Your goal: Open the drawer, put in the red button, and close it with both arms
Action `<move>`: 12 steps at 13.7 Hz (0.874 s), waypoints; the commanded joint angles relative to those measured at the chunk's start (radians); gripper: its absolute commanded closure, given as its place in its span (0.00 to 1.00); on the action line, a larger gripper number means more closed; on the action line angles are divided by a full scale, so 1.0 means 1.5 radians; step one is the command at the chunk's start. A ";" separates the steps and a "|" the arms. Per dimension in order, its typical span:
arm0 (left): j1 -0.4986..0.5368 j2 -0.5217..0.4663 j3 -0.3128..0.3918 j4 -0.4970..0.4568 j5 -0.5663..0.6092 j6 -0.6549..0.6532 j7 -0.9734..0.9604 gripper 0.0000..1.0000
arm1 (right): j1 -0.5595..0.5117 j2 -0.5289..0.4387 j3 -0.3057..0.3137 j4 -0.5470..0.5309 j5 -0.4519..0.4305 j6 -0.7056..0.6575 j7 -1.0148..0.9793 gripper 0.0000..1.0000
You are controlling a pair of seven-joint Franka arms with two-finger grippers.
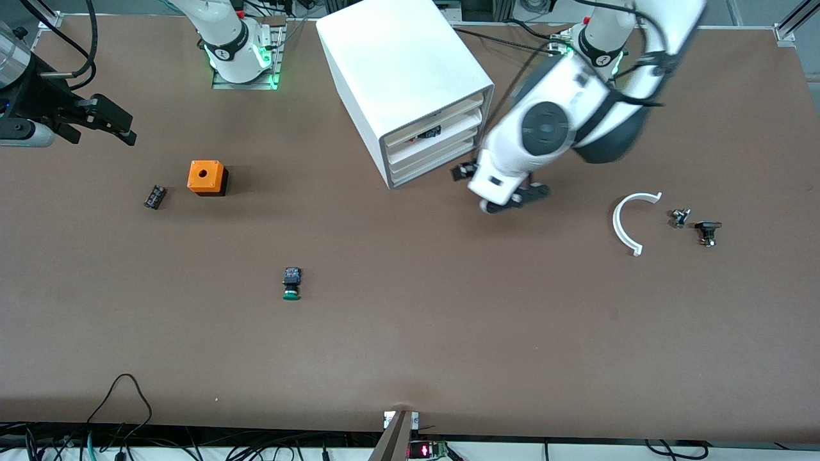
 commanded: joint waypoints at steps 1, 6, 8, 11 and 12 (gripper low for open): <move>0.045 -0.031 -0.001 0.023 0.014 -0.052 0.109 0.00 | 0.002 0.003 -0.002 0.012 0.002 -0.006 0.012 0.00; 0.113 -0.060 0.024 0.099 0.073 -0.149 0.342 0.00 | 0.002 0.003 -0.002 0.012 0.004 0.000 0.001 0.00; 0.097 -0.097 0.107 0.090 0.067 -0.143 0.451 0.00 | 0.001 0.003 -0.003 0.012 0.003 -0.001 0.001 0.00; 0.051 -0.151 0.225 0.049 0.065 -0.108 0.576 0.00 | 0.001 0.003 -0.004 0.013 0.001 0.000 0.012 0.00; 0.031 -0.168 0.268 0.034 0.063 -0.099 0.597 0.00 | 0.001 0.003 -0.004 0.014 0.001 0.000 0.024 0.00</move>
